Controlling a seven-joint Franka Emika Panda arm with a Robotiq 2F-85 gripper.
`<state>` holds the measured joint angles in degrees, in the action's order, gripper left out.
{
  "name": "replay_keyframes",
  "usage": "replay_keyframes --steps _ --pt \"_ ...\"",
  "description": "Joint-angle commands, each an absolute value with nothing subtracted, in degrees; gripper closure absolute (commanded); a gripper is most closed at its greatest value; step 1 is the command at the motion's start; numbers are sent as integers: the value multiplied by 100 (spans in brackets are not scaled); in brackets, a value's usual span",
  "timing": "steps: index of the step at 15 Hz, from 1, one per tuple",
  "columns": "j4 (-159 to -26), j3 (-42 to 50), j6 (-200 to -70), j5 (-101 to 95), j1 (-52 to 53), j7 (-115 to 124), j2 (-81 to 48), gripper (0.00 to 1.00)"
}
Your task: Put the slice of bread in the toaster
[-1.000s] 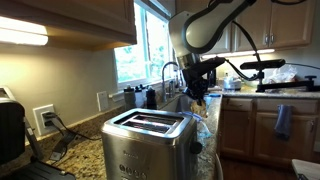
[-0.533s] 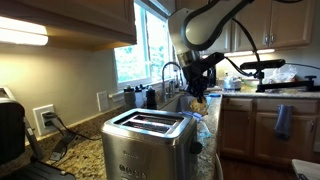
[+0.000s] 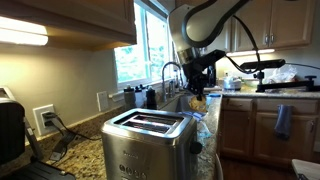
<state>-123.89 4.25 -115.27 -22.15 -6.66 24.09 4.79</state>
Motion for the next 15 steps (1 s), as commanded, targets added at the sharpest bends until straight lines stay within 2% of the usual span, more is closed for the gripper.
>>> replay_keyframes --steps 1,15 --pt "-12587 424 -11491 -2314 -664 2218 887 93" --pt "-12565 257 -11513 -2205 -592 1887 1085 93"
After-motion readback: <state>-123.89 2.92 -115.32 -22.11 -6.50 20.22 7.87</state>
